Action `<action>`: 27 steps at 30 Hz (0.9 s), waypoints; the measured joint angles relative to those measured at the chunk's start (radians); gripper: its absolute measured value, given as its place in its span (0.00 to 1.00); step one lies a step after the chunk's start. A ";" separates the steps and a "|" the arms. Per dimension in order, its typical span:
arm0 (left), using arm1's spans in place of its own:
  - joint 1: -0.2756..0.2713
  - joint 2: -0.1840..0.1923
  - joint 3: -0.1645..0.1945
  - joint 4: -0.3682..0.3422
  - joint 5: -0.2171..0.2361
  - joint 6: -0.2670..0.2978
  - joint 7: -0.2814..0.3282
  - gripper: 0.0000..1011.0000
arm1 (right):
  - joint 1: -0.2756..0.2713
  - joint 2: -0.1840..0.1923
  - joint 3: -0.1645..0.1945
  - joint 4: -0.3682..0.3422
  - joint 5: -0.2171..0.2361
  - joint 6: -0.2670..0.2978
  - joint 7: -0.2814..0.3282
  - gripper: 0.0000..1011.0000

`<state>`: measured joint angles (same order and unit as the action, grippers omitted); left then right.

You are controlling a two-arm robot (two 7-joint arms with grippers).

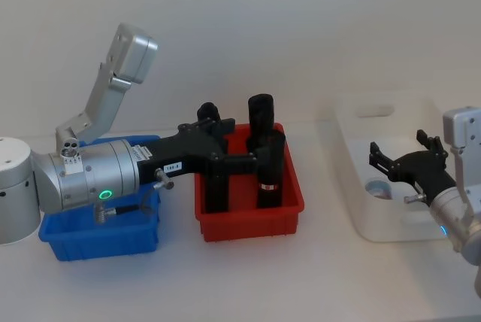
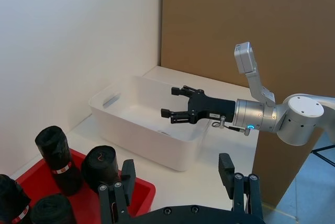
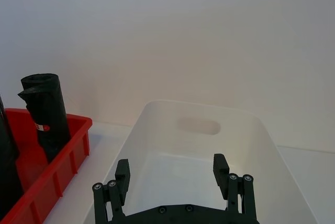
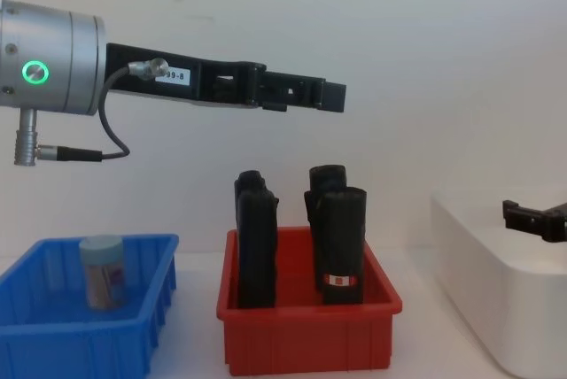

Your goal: Pick the cotton swabs from the blue box and place them into the white box.

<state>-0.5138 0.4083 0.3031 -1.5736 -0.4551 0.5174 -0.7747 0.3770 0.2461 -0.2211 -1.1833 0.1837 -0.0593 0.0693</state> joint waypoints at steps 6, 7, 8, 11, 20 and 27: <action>0.000 0.000 0.000 0.000 0.000 0.000 0.000 0.99 | 0.000 0.000 0.003 0.000 -0.001 -0.006 0.001 0.99; 0.000 0.000 0.000 0.000 0.000 0.000 0.000 0.99 | 0.000 0.000 0.003 0.000 -0.001 -0.007 0.001 0.99; 0.000 0.000 0.000 0.000 0.000 0.000 0.000 0.99 | -0.001 0.000 0.003 0.000 -0.001 -0.008 0.001 0.99; 0.000 0.000 0.000 0.000 0.000 0.000 0.000 0.99 | -0.004 0.001 0.005 -0.005 -0.001 -0.011 0.000 0.99; 0.000 0.000 0.000 0.000 0.000 0.000 0.000 0.99 | -0.012 0.003 0.009 -0.018 -0.001 -0.015 -0.001 0.99; 0.001 0.000 0.000 0.000 0.000 -0.001 0.001 0.99 | -0.016 0.004 0.010 -0.025 -0.001 -0.016 -0.002 0.99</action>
<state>-0.5128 0.4083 0.3031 -1.5736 -0.4550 0.5165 -0.7733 0.3609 0.2506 -0.2111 -1.2082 0.1828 -0.0755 0.0674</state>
